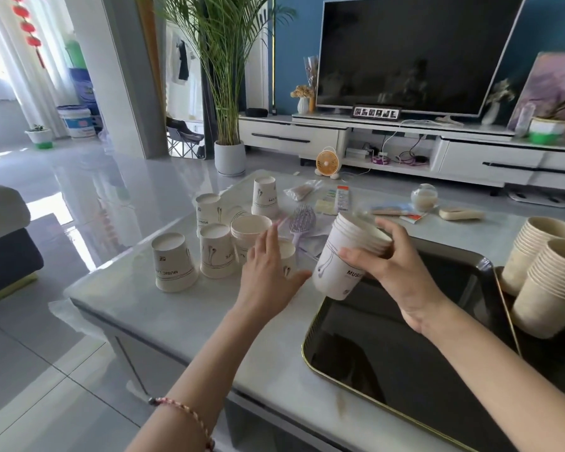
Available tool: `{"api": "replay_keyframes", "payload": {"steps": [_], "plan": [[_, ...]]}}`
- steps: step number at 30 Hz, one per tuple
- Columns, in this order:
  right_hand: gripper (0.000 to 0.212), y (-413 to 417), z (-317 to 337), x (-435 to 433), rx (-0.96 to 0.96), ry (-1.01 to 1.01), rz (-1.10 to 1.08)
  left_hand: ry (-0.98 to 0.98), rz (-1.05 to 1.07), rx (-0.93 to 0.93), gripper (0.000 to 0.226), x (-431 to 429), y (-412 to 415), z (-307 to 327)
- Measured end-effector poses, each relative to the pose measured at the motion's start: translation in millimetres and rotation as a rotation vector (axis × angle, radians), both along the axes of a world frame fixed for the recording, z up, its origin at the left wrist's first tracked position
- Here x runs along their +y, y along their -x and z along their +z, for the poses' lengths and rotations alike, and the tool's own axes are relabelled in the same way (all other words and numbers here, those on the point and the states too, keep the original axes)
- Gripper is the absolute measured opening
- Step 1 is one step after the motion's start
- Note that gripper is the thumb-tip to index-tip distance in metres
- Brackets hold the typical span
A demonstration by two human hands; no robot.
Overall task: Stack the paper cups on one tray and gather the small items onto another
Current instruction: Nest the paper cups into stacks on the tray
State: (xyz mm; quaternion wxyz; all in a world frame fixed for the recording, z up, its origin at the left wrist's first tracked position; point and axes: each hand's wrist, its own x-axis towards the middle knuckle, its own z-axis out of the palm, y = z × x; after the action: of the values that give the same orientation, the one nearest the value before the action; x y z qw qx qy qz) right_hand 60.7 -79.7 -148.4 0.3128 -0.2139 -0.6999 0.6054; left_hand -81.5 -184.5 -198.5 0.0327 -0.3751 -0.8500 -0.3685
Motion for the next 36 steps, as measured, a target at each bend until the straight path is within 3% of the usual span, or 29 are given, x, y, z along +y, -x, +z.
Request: {"api": "replay_keyframes", "payload": {"steps": [5,9,12,16,18,22,24,28,33,34,36], "plan": [[0.054,-12,-2,1,-0.01,-0.018,0.027,-0.177,0.112,0.084,0.084,13,-11,-15],[0.065,-19,-3,1,-0.043,-0.049,0.077,-0.315,0.142,-0.142,0.089,19,-14,-25],[0.079,-20,-3,0,-0.072,-0.044,0.104,-0.235,0.166,-0.266,0.078,20,-8,-31],[0.072,-17,2,2,-0.122,-0.173,0.083,-0.144,0.131,-0.316,0.057,12,-12,-27],[0.07,-18,5,7,-0.185,-0.393,0.026,-0.196,0.115,-0.267,0.058,7,-17,-14],[0.077,-24,5,22,-0.487,-1.22,-0.155,-0.162,0.014,-0.103,0.074,-10,-20,20],[0.079,-25,3,22,-0.578,-1.362,-0.125,-0.052,-0.102,0.033,0.081,-18,-23,30],[0.08,-31,0,14,-0.547,-1.353,0.005,-0.048,-0.329,0.074,0.079,-19,-44,44],[0.087,-61,9,-1,-0.371,-0.889,0.131,-0.53,-0.424,-0.237,0.04,5,-76,54],[0.088,-67,10,-4,-0.335,-0.827,0.126,-0.55,-0.418,-0.278,0.038,11,-84,56],[0.09,-83,7,-3,-0.293,-0.797,0.093,-0.36,-0.434,-0.181,0.055,24,-107,59]]}}
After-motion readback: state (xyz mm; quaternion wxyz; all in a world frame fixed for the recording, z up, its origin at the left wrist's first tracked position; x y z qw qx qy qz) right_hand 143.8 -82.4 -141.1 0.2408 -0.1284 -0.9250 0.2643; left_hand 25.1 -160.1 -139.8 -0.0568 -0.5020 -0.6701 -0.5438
